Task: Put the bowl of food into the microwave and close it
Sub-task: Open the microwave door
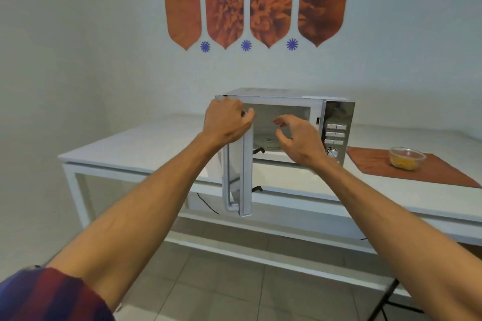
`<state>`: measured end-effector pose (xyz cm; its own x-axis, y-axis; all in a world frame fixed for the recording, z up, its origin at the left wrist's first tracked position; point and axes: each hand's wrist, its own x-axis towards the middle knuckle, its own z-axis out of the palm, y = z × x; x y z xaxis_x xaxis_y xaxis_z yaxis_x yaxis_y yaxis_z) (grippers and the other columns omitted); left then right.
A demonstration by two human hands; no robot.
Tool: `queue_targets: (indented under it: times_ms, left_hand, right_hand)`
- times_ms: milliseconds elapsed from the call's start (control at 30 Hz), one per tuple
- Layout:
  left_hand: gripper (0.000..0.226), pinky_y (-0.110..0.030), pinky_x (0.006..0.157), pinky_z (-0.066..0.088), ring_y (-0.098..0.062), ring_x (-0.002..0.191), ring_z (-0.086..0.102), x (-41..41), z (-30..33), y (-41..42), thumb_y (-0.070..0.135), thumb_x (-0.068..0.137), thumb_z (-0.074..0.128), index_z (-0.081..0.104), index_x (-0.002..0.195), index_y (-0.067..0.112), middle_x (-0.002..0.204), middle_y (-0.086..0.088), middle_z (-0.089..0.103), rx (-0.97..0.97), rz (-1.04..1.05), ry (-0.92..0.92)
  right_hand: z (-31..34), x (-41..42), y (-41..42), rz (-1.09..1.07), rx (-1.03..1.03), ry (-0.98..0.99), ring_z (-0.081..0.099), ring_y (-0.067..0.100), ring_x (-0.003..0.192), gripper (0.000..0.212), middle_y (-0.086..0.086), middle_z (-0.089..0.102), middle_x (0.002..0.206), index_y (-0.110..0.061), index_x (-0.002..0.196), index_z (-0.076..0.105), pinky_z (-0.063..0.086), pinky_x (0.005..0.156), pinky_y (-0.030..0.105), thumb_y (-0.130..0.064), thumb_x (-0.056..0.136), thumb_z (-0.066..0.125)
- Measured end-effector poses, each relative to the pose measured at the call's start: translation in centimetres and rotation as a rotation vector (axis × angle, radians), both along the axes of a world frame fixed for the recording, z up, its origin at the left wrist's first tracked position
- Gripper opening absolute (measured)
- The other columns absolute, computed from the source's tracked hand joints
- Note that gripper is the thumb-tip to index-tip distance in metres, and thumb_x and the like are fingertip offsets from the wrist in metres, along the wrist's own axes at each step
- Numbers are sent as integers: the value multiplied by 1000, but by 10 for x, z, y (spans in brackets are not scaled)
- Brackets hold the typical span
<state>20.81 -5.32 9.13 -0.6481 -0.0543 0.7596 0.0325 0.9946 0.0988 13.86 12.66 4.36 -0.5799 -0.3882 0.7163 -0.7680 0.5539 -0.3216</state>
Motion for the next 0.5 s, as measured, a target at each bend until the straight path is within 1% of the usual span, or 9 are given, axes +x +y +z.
queue_targets:
  times_ms: [100, 167, 200, 300, 333, 433, 500]
  left_hand:
    - [44, -29, 59, 32, -21, 43, 31, 17, -1, -14, 30, 87, 46, 44, 48, 9, 43, -3, 34, 51, 43, -8]
    - [43, -32, 60, 39, -23, 44, 34, 27, -2, -26, 29, 85, 45, 51, 50, 5, 43, -3, 37, 74, 97, -22]
    - [42, -33, 62, 40, -23, 43, 34, 32, -3, -32, 29, 84, 45, 51, 50, 4, 43, -4, 37, 72, 127, -28]
    - [43, -35, 66, 38, -18, 41, 26, 46, -3, -45, 27, 84, 45, 34, 46, 11, 42, -1, 30, 22, 203, -27]
    - [44, -36, 68, 38, -18, 41, 26, 49, -2, -49, 28, 84, 45, 31, 45, 13, 42, -1, 30, 10, 224, -28]
    - [46, -40, 79, 42, -22, 44, 33, 49, 0, -61, 34, 85, 43, 34, 45, 13, 42, -2, 35, -5, 281, -25]
    - [47, -44, 90, 42, -24, 46, 37, 47, -1, -66, 37, 86, 43, 40, 47, 11, 46, -5, 45, -13, 321, -18]
  right_hand:
    - [-2, 9, -1, -21, 43, -25, 62, 18, 109, 34, 0, 67, 121, -18, 121, 61, 50, 92, 37, -28, 89, 55]
    - [-3, 14, -2, -35, 74, -33, 62, 19, 110, 36, 1, 66, 124, -17, 123, 60, 50, 91, 38, -29, 89, 55]
    - [-5, 16, -2, -45, 89, -35, 62, 20, 110, 37, 1, 65, 125, -17, 124, 59, 50, 91, 38, -29, 89, 55]
    - [-8, 18, -2, -98, 121, -39, 61, 23, 112, 39, 2, 64, 128, -16, 125, 59, 51, 91, 40, -31, 89, 55]
    - [-10, 18, -1, -116, 124, -41, 61, 23, 113, 40, 2, 64, 129, -16, 125, 59, 51, 91, 40, -31, 88, 56]
    - [-14, 16, 1, -160, 132, -72, 61, 25, 113, 42, 4, 62, 131, -15, 127, 58, 51, 92, 42, -32, 88, 57]
    - [-16, 13, 4, -183, 144, -90, 61, 28, 113, 44, 6, 61, 132, -13, 128, 57, 51, 91, 44, -31, 89, 57]
